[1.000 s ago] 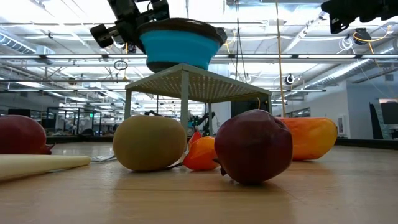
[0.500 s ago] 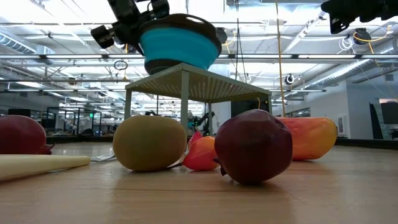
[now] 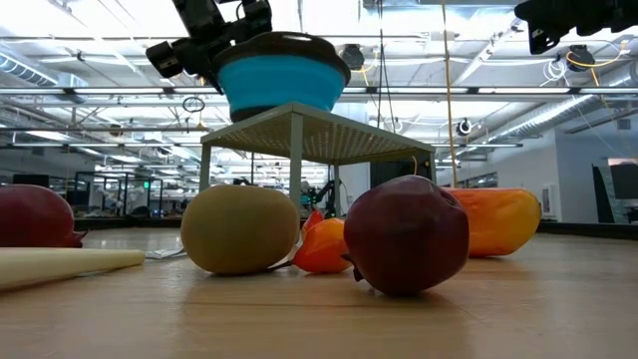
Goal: Pick & Place Fruit
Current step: Put the blue strainer bowl on the shelf, then put the mango into the blue strainer bowl
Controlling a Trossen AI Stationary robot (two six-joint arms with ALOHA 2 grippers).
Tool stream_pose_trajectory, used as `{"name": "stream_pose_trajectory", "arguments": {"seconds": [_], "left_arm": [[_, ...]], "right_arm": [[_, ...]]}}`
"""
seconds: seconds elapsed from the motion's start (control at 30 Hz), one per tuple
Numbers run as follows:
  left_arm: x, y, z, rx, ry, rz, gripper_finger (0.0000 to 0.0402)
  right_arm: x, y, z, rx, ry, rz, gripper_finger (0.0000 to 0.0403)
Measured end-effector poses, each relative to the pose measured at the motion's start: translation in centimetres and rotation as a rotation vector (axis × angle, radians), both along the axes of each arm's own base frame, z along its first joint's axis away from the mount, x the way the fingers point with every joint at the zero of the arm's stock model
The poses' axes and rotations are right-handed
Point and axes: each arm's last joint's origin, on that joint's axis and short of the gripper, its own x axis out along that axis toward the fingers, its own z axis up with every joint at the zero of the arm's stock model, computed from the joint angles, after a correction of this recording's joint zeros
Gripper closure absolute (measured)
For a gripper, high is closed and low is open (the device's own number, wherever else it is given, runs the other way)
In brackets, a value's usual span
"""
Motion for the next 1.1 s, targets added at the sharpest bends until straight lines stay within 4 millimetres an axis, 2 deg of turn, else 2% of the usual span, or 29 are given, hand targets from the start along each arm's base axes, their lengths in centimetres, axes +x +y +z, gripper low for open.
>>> {"name": "stream_pose_trajectory", "arguments": {"seconds": [0.13, 0.27, 0.83, 1.1], "left_arm": [[0.0, 0.0, 0.0, 0.022, -0.001, -0.019, 0.015], [0.0, 0.1, 0.0, 0.04, 0.002, -0.026, 0.014], [-0.6, -0.1, 0.5, 0.05, -0.011, -0.058, 0.0147], [-1.8, 0.0, 0.7, 0.045, 0.037, -0.058, 0.0147]], "right_arm": [[0.0, 0.0, 0.0, 0.0, 0.0, 0.0, 0.0403], [0.0, 0.0, 0.0, 0.0, 0.0, 0.0, 0.0403], [0.0, 0.0, 0.0, 0.0, 0.0, 0.0, 0.0403], [0.0, 0.0, 0.0, 0.0, 0.0, 0.0, 0.0403]]}}
